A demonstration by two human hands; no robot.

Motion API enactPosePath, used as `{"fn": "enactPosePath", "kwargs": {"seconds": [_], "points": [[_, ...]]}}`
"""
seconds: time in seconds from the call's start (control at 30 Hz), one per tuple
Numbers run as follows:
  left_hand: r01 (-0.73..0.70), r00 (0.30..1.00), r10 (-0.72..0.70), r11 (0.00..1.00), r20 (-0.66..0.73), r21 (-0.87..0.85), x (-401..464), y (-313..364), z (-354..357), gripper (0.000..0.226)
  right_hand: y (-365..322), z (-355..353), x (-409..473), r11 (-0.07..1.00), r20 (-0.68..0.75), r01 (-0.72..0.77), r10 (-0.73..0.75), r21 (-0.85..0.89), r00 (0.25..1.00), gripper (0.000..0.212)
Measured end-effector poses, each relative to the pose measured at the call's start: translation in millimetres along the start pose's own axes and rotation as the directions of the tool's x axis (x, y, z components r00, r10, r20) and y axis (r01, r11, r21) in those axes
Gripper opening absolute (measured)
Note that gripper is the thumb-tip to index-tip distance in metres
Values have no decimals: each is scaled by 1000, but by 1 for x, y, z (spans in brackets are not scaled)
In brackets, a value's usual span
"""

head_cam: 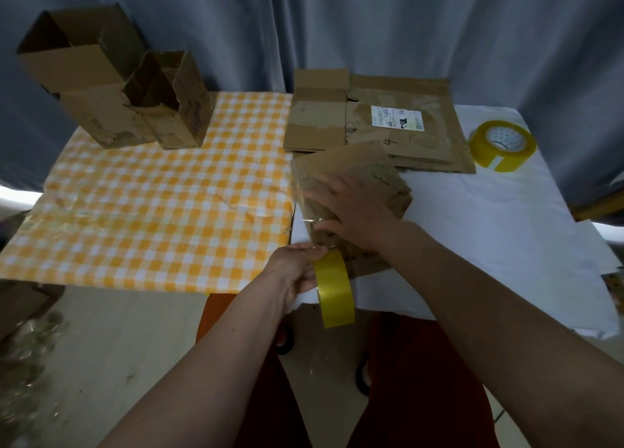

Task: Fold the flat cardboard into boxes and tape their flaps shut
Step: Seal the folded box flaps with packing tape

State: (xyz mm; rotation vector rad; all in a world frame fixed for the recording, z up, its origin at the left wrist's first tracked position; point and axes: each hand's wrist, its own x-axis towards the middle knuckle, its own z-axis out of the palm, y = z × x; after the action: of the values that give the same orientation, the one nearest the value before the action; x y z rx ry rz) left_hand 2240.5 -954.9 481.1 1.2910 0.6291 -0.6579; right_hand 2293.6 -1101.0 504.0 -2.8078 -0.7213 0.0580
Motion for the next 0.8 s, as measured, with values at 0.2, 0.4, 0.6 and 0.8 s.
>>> {"fn": "enactPosePath", "kwargs": {"seconds": [0.2,0.4,0.6,0.8], "points": [[39,992,-48,996,115,82,3,2,-11,7,22,19,10,999,78,27,-24,-29,997,60],[-43,990,34,997,140,63,-9,-11,-31,10,19,15,10,1000,103,-9,9,-3,995,57],[-207,977,204,977,62,50,-32,-7,-42,8,-20,-10,-4,985,3,-106,106,140,994,59],[-374,928,371,923,47,89,-53,-6,-23,4,-70,-13,-62,533,72,-356,479,768,875,32]]}}
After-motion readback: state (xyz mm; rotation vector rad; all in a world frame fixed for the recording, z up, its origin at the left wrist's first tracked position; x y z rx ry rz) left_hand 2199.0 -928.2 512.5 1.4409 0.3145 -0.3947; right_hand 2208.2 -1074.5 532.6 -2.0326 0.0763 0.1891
